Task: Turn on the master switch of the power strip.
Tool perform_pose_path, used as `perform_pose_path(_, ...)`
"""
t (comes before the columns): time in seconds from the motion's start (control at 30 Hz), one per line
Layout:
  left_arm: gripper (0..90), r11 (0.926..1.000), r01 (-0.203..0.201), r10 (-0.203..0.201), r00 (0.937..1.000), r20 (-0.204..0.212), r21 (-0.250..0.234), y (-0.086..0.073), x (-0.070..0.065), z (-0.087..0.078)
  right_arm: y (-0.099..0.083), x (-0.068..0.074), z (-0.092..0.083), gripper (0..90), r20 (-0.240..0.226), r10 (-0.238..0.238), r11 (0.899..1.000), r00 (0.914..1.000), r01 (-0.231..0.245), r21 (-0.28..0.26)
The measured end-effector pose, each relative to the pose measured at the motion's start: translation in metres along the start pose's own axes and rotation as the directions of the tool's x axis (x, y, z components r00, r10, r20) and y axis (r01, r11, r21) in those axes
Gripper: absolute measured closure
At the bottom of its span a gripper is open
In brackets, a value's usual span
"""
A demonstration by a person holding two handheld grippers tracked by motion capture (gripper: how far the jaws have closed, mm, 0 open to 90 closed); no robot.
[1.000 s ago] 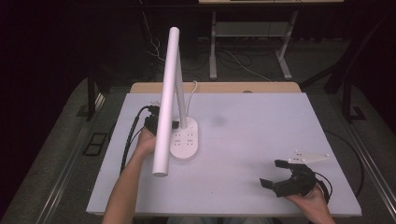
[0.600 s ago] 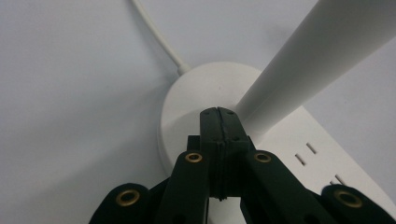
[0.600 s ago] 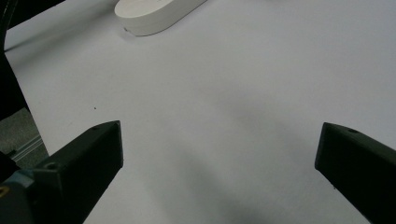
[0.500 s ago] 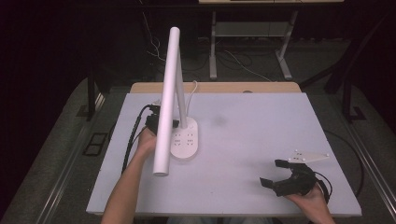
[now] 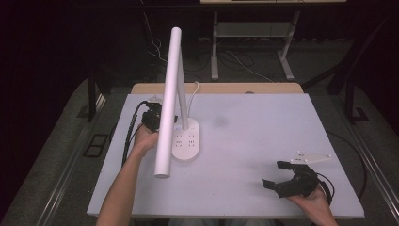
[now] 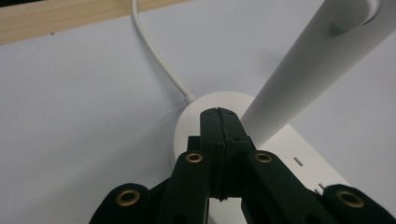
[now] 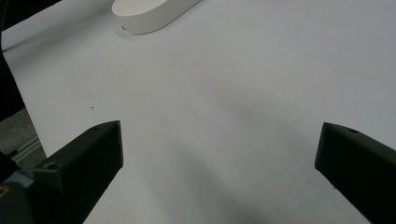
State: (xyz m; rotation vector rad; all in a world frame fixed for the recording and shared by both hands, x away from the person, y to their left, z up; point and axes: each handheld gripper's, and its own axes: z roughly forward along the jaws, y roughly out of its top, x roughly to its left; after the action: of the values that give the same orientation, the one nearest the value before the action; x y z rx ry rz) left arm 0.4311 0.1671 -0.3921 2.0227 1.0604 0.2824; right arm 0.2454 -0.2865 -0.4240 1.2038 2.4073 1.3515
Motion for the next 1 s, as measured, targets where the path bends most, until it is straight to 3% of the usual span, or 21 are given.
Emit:
perform_pose_path(0.3,89.9,0.9997,-0.025,0.025,0.9997,-0.004,0.001,0.002,0.002,-0.022,0.0,-0.001,0.0,0.3,-0.001,0.001,1.0,1.0,-0.001,-0.001)
perform_pose_path(0.63,89.4,0.9995,-0.012,0.013,0.9999,0.01,-0.03,0.003,-0.003,-0.045,0.0,0.0,0.0,0.3,-0.001,0.001,1.0,1.0,-0.001,-0.001)
perform_pose_path(0.8,78.1,0.9982,-0.013,0.014,0.9998,0.012,-0.058,0.003,-0.007,-0.056,0.0,0.0,0.0,0.3,-0.003,0.0,1.0,1.0,0.0,-0.002)
perform_pose_path(0.93,56.4,0.997,0.027,-0.025,0.9994,0.022,-0.072,0.001,-0.009,-0.064,0.0,0.001,-0.001,0.3,-0.006,0.007,1.0,1.0,-0.007,-0.002)
perform_pose_path(0.97,44.3,0.9964,0.035,-0.031,0.9987,0.041,-0.078,-0.001,-0.009,-0.067,0.0,0.001,-0.001,0.3,-0.007,0.006,1.0,1.0,-0.006,-0.002)
perform_pose_path(1.0,44.3,0.9963,0.024,-0.02,0.9986,0.05,-0.083,-0.002,-0.009,-0.069,0.0,0.001,-0.001,0.3,-0.007,0.006,1.0,1.0,-0.006,-0.002)
